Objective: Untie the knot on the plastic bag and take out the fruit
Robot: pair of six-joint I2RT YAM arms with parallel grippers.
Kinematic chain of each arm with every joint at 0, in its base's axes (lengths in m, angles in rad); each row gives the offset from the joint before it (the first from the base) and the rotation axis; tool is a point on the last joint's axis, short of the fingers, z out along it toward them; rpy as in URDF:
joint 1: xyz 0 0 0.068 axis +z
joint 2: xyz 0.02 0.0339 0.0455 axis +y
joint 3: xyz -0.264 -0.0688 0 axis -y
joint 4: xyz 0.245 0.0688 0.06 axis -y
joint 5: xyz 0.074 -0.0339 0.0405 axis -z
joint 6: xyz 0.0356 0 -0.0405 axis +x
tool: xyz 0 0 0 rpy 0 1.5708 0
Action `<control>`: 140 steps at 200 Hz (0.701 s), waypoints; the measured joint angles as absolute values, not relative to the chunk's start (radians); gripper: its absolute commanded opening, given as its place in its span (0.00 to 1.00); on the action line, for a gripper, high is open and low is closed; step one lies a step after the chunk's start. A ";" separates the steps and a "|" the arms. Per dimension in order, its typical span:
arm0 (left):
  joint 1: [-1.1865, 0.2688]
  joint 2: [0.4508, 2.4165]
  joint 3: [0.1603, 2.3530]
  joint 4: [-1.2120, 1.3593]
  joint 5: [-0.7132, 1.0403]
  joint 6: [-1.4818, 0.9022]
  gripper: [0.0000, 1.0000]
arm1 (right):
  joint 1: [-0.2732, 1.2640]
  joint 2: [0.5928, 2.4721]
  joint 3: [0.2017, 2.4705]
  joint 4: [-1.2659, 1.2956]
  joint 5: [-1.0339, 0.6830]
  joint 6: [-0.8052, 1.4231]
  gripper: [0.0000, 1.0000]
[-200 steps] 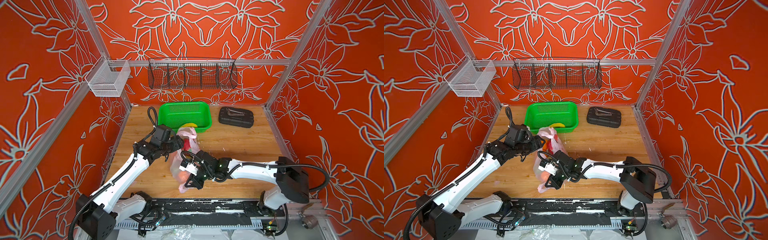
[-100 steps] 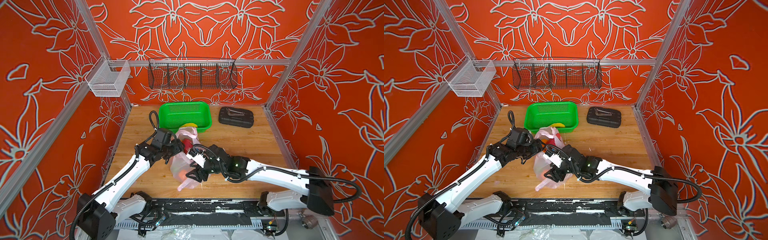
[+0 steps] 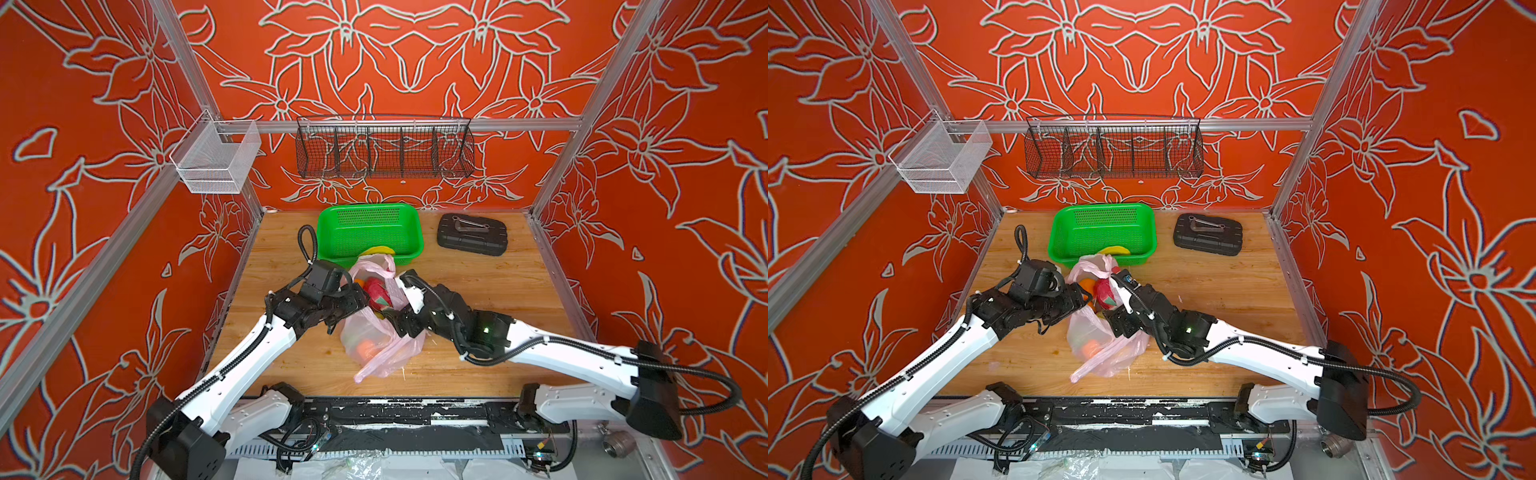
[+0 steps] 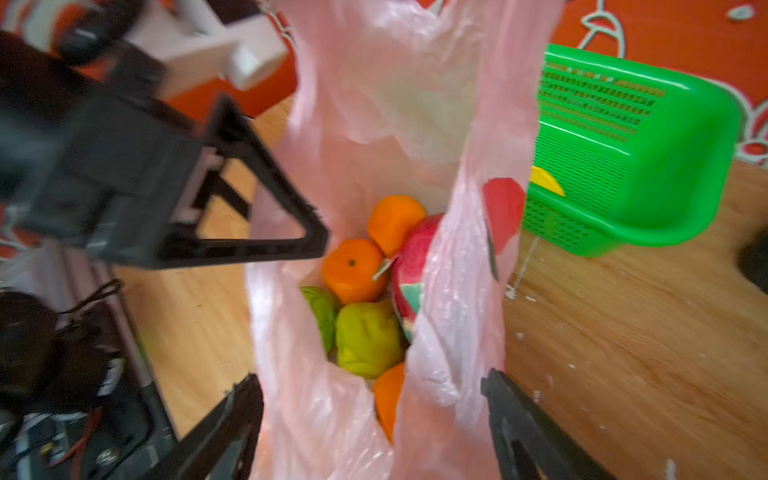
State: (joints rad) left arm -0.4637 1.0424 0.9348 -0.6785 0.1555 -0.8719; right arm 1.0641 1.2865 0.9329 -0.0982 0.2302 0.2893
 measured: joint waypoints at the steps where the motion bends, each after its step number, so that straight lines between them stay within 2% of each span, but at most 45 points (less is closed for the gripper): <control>1: -0.465 1.040 0.935 -0.681 0.155 -0.873 0.76 | 1.064 1.290 0.934 -0.099 0.233 0.290 0.87; 18: -0.480 1.023 0.933 -0.701 0.152 -0.885 0.76 | 1.052 1.365 0.961 -0.115 0.296 0.302 0.87; 31: -0.492 1.015 0.930 -0.710 0.152 -0.892 0.75 | 1.038 1.421 0.978 -0.120 0.317 0.308 0.84; 35: -0.495 1.014 0.928 -0.710 0.152 -0.893 0.73 | 1.034 1.433 0.982 -0.123 0.319 0.310 0.80; 51: -0.504 1.015 0.918 -0.715 0.155 -0.892 0.63 | 1.014 1.495 1.007 -0.123 0.329 0.317 0.52; 59: -0.505 1.020 0.913 -0.718 0.160 -0.892 0.55 | 1.003 1.518 1.018 -0.122 0.329 0.312 0.42; 70: -0.505 1.026 0.904 -0.720 0.165 -0.870 0.35 | 0.986 1.538 1.022 -0.118 0.326 0.323 0.28; 81: -0.506 1.029 0.886 -0.721 0.167 -0.863 0.14 | 0.959 1.541 1.022 -0.118 0.307 0.325 0.18; 94: -0.506 1.028 0.850 -0.725 0.167 -0.849 0.00 | 0.916 1.535 1.016 -0.102 0.278 0.327 0.08; 106: -0.506 1.024 0.815 -0.733 0.166 -0.834 0.00 | 0.867 1.521 0.994 -0.075 0.250 0.334 0.04; 140: -0.506 0.988 0.719 -0.769 0.150 -0.828 0.00 | 0.686 1.464 0.894 -0.042 0.185 0.335 0.04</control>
State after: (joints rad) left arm -0.5056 0.9878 0.7185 -0.7692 0.1505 -0.8280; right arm 0.6861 1.4643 0.8936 -0.0422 0.1848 0.3347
